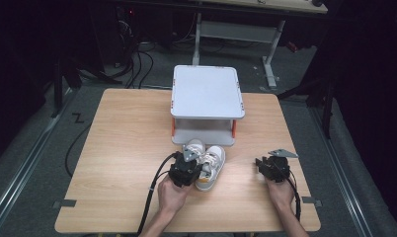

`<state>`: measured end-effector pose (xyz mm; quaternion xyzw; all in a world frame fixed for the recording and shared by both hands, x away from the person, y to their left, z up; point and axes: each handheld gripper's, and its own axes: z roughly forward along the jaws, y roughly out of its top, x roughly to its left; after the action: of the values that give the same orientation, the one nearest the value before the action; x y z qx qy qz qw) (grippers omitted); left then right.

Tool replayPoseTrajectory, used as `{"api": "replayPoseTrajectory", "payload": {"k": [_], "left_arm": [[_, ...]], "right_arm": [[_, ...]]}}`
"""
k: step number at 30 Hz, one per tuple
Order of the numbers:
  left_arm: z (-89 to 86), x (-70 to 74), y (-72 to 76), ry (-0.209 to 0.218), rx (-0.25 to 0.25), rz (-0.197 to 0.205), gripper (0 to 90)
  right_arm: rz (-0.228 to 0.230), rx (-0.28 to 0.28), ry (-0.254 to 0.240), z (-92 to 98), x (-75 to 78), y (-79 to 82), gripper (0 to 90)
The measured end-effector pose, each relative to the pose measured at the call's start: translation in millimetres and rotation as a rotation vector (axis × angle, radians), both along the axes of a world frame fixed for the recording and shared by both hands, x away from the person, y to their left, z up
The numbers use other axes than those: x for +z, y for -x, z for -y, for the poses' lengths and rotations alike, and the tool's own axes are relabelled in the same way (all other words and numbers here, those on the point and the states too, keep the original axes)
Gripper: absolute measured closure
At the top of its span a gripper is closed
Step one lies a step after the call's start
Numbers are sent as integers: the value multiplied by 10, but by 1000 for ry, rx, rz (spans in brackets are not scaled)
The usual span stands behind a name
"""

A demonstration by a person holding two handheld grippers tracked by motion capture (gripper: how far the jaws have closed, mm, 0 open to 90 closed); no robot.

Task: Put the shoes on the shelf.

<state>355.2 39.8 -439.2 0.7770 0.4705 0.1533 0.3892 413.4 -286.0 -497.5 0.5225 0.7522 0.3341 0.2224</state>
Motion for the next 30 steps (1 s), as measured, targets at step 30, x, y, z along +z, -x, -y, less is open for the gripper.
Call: {"api": "replayPoseTrajectory", "payload": {"k": [30], "left_arm": [[-23, 108, -462, -22, 32, -11, 804]], "right_arm": [[253, 286, -160, -758, 1417, -212, 556]]}}
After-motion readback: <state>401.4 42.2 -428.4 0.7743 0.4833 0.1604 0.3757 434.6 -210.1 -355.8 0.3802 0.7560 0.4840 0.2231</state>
